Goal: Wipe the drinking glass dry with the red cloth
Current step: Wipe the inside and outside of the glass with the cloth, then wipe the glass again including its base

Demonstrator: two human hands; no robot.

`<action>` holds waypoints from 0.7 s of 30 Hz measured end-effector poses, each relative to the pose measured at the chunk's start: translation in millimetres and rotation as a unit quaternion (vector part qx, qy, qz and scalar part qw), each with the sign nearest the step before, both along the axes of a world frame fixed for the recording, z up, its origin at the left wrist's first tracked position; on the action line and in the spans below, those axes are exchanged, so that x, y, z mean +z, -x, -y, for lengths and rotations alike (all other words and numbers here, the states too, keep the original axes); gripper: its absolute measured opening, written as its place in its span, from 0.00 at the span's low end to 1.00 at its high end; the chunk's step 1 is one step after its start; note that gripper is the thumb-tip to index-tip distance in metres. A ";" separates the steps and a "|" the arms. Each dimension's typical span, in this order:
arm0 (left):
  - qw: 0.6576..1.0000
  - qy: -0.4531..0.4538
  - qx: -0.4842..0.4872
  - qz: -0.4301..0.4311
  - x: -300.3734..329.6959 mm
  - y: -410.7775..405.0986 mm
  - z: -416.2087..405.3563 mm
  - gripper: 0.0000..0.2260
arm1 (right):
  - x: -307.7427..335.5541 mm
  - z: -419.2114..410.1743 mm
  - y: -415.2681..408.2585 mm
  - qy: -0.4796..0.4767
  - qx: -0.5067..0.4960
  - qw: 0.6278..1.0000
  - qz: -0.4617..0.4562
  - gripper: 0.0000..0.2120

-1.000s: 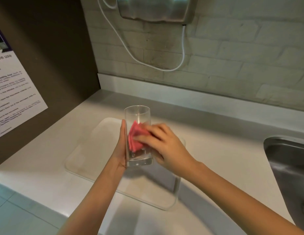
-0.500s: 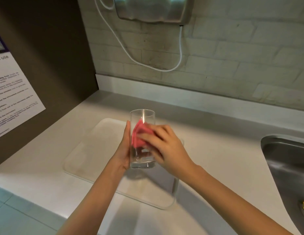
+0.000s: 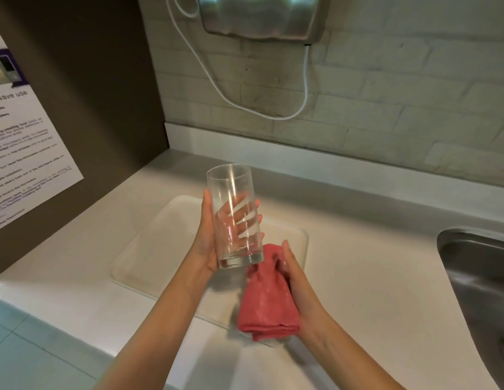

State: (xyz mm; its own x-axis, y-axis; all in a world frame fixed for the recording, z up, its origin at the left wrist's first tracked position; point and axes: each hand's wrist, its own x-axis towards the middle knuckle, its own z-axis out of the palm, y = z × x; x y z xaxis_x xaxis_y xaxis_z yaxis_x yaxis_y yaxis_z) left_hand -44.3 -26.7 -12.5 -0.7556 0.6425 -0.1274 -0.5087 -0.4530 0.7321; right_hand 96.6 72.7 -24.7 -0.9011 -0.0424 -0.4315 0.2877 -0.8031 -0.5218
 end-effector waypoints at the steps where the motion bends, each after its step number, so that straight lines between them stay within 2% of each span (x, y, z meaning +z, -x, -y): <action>1: 1.000 0.013 -0.001 -0.009 2.2 -1.2 -1.0 0.33 | 0.2 5.8 2.4 -0.004 0.003 1.000 0.001 0.24; 5: 1.000 0.026 0.000 -0.017 6.7 -5.4 -2.7 0.32 | 1.4 18.5 5.8 0.004 0.021 1.000 -0.017 0.32; 9: 1.000 0.015 0.004 -0.026 11.5 -11.9 -2.5 0.32 | 0.4 21.0 5.3 0.018 0.003 0.998 -0.055 0.27; 12: 0.997 0.060 0.019 -0.054 19.7 -14.7 -3.2 0.29 | 2.1 22.5 5.6 0.008 -0.030 0.997 -0.076 0.28; 16: 0.983 0.134 0.083 -0.098 23.4 -11.2 5.1 0.26 | 4.8 21.4 7.5 -0.066 -0.117 0.987 -0.090 0.36; 21: 0.971 0.170 0.085 -0.148 24.4 -16.2 2.0 0.34 | 2.8 22.7 5.6 -0.172 -0.210 0.960 -0.067 0.32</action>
State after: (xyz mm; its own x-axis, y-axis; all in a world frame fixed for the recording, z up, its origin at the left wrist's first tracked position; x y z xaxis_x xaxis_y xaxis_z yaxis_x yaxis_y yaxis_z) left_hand -28.1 -28.6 11.9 -0.8832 0.4635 -0.0711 -0.1920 -0.2190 0.9567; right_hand 90.9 50.0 -21.9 -0.8560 0.4614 -0.2332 -0.1125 -0.6064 -0.7871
